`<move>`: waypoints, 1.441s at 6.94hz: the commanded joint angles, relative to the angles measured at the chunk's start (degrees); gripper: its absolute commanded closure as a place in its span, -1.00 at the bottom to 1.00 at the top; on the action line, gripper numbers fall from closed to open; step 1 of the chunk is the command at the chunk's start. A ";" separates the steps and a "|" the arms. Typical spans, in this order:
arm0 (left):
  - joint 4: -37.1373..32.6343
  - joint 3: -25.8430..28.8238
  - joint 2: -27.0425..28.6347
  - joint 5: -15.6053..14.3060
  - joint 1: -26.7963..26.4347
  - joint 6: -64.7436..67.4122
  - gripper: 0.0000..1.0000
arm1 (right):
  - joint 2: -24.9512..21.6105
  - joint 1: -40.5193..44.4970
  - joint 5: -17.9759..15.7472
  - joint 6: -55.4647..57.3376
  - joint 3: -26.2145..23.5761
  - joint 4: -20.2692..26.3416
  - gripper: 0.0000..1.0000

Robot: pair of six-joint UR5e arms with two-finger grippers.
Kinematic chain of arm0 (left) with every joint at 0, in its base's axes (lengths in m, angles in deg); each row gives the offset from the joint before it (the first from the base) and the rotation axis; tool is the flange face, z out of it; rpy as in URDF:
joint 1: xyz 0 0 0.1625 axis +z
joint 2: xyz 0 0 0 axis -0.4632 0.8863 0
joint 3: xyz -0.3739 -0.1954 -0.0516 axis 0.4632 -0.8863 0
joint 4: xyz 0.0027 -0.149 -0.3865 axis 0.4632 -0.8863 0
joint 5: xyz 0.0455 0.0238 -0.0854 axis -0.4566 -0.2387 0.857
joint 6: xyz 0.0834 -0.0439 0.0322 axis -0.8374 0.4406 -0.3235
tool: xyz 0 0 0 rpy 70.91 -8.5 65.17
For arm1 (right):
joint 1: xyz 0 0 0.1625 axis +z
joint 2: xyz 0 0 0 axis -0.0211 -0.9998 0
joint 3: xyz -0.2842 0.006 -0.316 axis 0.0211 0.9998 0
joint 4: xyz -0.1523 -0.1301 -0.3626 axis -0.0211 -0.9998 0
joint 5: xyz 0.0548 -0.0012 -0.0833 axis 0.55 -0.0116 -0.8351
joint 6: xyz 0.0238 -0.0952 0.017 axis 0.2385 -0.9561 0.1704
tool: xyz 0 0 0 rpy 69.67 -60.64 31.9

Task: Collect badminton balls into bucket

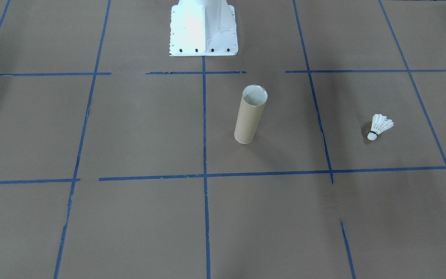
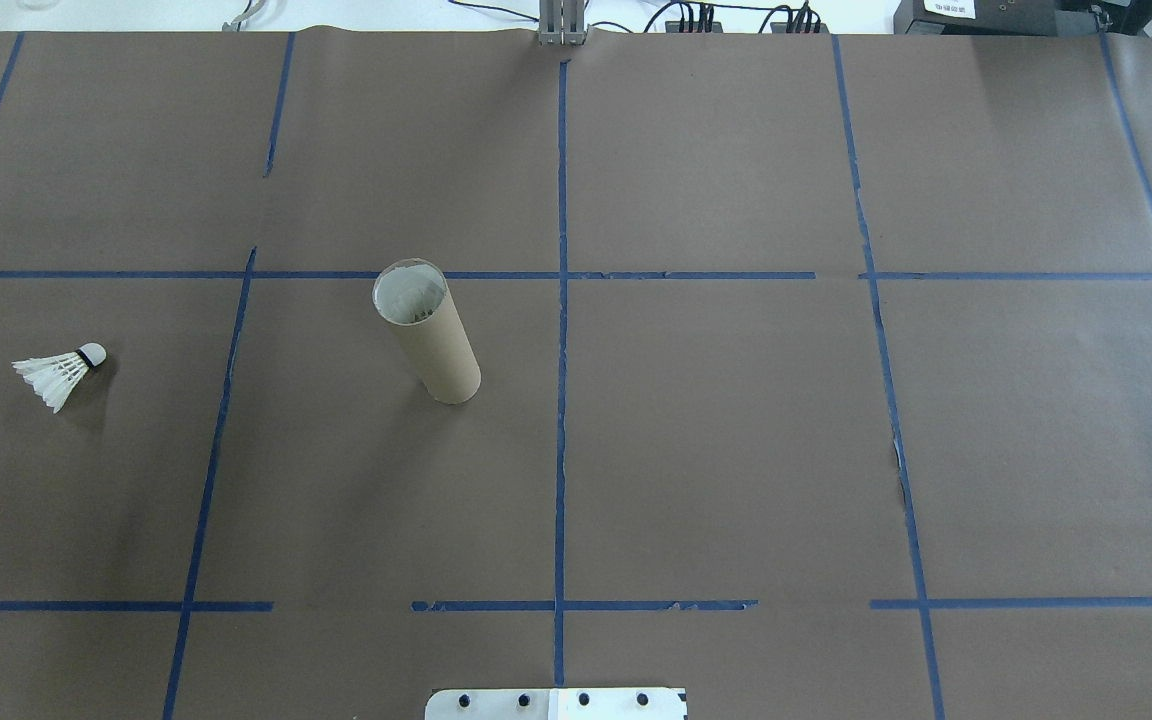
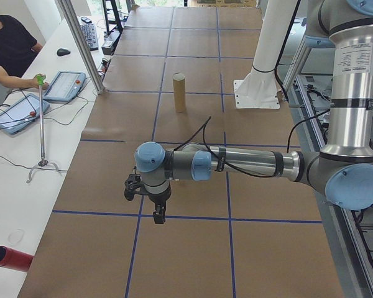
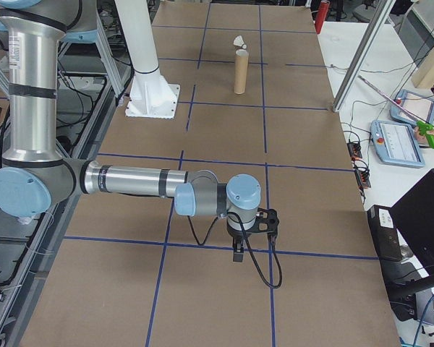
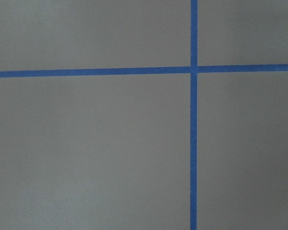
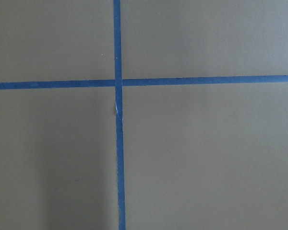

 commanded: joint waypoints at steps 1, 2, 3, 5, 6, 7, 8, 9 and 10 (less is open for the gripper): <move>-0.43 -2.89 0.36 0.42 0.00 2.27 -1.00 | 0.00 0.00 -0.01 0.09 0.16 0.00 -1.00; -1.40 -5.61 0.36 4.17 0.09 11.34 -1.00 | 0.00 0.00 -0.01 0.09 0.16 0.00 -1.00; -7.67 -6.94 0.10 6.46 0.96 18.22 -1.00 | 0.00 0.00 -0.01 0.09 0.16 0.00 -1.00; -18.76 -6.95 -0.43 7.01 5.25 27.73 -1.00 | 0.00 0.00 -0.01 0.09 0.16 0.00 -1.00; -24.20 -6.87 -0.43 9.28 9.10 33.35 -1.00 | 0.00 0.00 -0.01 0.09 0.16 0.00 -1.00; -33.57 -5.91 -1.82 8.69 12.71 41.06 -1.00 | 0.00 0.00 -0.01 0.09 0.16 0.00 -1.00; -46.97 -4.42 -4.10 6.08 14.74 50.01 -1.00 | 0.00 0.00 -0.01 0.09 0.07 0.00 -1.00; -55.98 -2.49 -4.73 5.87 15.20 53.67 -1.00 | 0.00 0.00 -0.01 0.09 0.16 0.00 -1.00; -65.21 0.05 -7.35 5.52 15.20 53.97 -1.00 | 0.00 0.00 -0.01 0.09 0.16 0.00 -1.00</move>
